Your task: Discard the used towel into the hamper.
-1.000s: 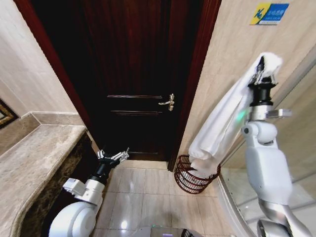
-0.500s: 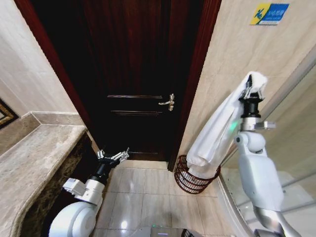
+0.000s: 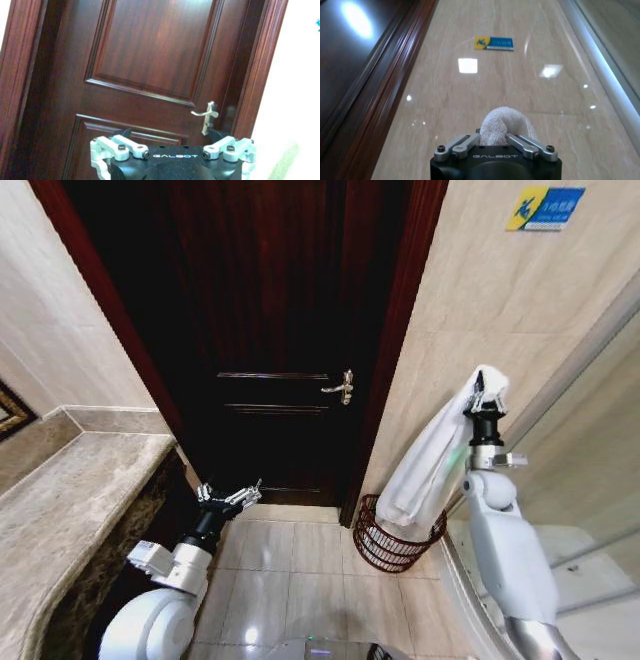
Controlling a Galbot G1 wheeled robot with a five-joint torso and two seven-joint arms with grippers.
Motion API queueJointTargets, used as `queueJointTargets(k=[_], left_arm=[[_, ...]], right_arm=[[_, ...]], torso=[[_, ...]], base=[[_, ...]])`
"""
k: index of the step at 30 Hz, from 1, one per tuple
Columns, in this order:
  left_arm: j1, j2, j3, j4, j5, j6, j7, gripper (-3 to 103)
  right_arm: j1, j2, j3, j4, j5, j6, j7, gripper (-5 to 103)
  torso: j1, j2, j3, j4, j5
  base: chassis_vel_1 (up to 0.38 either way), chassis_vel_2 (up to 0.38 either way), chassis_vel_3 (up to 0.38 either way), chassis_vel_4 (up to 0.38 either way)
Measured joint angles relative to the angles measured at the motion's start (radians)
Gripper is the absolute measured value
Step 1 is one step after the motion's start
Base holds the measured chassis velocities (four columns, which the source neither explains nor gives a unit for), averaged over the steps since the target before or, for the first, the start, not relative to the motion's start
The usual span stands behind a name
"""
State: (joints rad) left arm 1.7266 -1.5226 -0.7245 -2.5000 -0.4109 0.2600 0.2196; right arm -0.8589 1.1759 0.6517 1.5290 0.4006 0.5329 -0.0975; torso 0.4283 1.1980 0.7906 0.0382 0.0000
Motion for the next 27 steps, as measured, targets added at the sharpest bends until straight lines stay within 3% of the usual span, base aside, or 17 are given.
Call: queueJointTargets(k=[11, 27], left_arm=[[0.0, 0.0, 0.0, 0.0, 0.0, 0.0, 0.0, 100], [0.0, 0.0, 0.0, 0.0, 0.0, 0.0, 0.0, 100]], right_arm=[[-0.036, 0.023, 0.0, -0.074, -0.022, 0.048, -0.027, 7], [-0.046, 0.063, -0.014, -0.314, -0.028, 0.125, -0.075, 7]], torso=[[0.0, 0.0, 0.0, 0.0, -0.0001], [0.0, 0.0, 0.0, -0.0001, 0.0001]], base=[[0.0, 0.0, 0.0, 0.0], [0.0, 0.0, 0.0, 0.0]])
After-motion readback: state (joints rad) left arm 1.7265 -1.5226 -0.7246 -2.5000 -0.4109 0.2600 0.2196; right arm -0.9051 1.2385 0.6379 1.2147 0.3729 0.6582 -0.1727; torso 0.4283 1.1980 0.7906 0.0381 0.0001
